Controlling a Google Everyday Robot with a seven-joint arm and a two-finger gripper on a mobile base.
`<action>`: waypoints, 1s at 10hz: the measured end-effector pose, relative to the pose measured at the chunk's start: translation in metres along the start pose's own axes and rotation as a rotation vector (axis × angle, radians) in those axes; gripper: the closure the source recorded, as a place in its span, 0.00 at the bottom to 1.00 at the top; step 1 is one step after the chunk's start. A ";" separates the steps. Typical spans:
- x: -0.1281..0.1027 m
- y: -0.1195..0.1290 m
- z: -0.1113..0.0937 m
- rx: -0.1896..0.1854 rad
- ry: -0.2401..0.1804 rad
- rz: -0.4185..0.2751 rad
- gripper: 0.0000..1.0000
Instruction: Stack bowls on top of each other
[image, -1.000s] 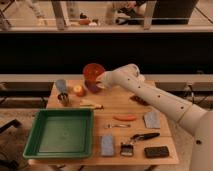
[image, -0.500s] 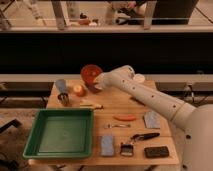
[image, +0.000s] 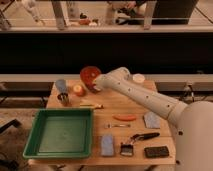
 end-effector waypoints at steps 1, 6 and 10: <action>0.002 0.001 0.002 -0.003 0.012 -0.005 0.96; 0.013 0.009 0.014 -0.034 0.052 -0.015 0.96; 0.018 0.009 0.016 -0.049 0.079 -0.012 0.96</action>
